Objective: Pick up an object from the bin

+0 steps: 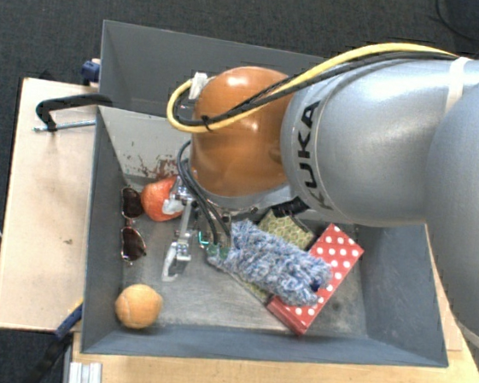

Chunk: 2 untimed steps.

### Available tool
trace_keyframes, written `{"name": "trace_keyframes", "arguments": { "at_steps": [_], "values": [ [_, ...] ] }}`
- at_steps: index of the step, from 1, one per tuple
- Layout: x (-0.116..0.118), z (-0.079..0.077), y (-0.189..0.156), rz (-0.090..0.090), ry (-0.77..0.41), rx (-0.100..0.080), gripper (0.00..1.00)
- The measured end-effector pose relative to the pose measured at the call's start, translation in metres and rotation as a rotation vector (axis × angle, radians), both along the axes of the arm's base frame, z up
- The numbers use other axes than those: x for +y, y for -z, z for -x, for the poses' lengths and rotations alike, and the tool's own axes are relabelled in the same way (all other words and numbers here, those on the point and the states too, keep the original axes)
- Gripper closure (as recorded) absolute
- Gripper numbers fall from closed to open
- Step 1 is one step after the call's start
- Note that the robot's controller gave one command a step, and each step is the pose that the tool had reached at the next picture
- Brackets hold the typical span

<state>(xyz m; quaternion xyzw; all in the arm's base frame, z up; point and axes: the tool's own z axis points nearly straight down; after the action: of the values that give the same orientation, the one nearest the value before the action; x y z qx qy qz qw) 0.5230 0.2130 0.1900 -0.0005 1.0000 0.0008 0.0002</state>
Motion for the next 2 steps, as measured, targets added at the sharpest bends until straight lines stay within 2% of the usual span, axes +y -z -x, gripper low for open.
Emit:
{"name": "trace_keyframes", "arguments": {
  "at_steps": [1,2],
  "values": [
    [-0.001,0.013,0.045,-0.002,-0.056,-0.006,0.0],
    [0.004,0.026,0.08,0.001,-0.223,0.001,0.0]
  ]
}}
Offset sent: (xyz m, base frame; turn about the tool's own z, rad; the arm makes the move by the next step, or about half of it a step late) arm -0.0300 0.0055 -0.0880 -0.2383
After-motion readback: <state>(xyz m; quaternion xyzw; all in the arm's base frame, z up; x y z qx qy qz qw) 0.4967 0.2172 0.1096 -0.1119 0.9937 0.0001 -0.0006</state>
